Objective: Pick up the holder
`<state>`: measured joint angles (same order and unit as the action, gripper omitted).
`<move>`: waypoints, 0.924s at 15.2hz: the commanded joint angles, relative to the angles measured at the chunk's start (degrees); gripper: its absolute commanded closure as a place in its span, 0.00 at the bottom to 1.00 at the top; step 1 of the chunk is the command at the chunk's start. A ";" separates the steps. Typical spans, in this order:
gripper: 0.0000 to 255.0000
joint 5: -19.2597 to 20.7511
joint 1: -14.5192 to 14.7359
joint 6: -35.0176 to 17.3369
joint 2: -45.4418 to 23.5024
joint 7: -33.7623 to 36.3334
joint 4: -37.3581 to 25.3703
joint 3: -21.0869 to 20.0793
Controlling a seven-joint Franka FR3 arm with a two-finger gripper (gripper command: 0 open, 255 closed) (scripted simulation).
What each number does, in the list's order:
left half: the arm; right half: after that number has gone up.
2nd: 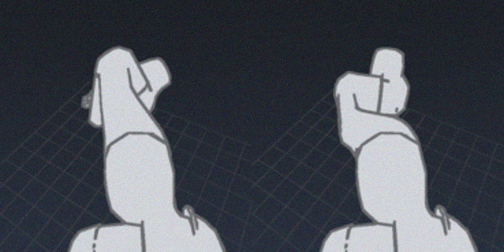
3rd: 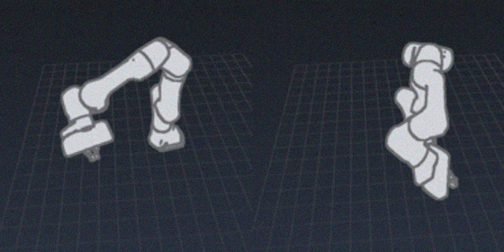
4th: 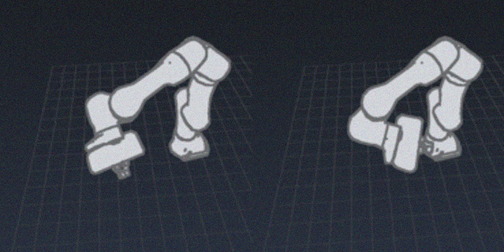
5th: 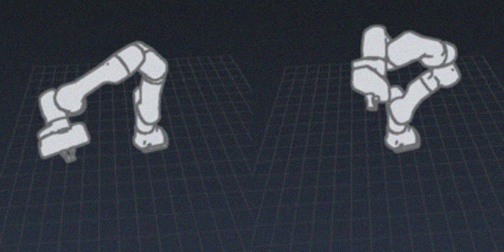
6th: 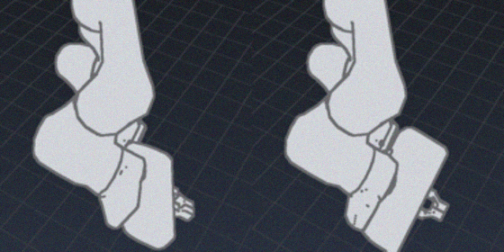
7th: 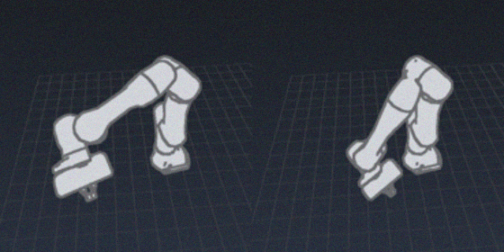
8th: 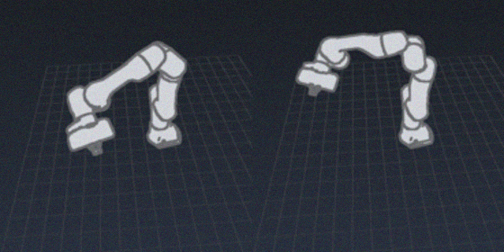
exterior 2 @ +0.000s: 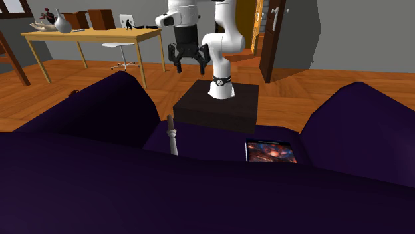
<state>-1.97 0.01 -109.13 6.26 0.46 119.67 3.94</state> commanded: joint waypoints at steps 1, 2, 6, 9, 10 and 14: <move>0.00 -0.01 -0.02 -0.34 -5.00 0.45 -3.48 0.02; 0.00 -0.02 -0.09 -0.40 -7.49 0.57 -5.34 0.09; 0.00 -0.09 -0.43 0.09 -17.54 1.02 -13.50 0.37; 0.00 -0.18 -0.78 1.21 -25.21 1.37 -20.51 0.56; 0.00 -0.22 -0.92 1.74 -27.81 1.49 -23.05 0.62; 0.00 -0.39 -1.59 4.73 -38.63 2.00 -34.49 0.85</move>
<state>-2.30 -1.41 -105.05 -29.41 2.30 88.17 4.74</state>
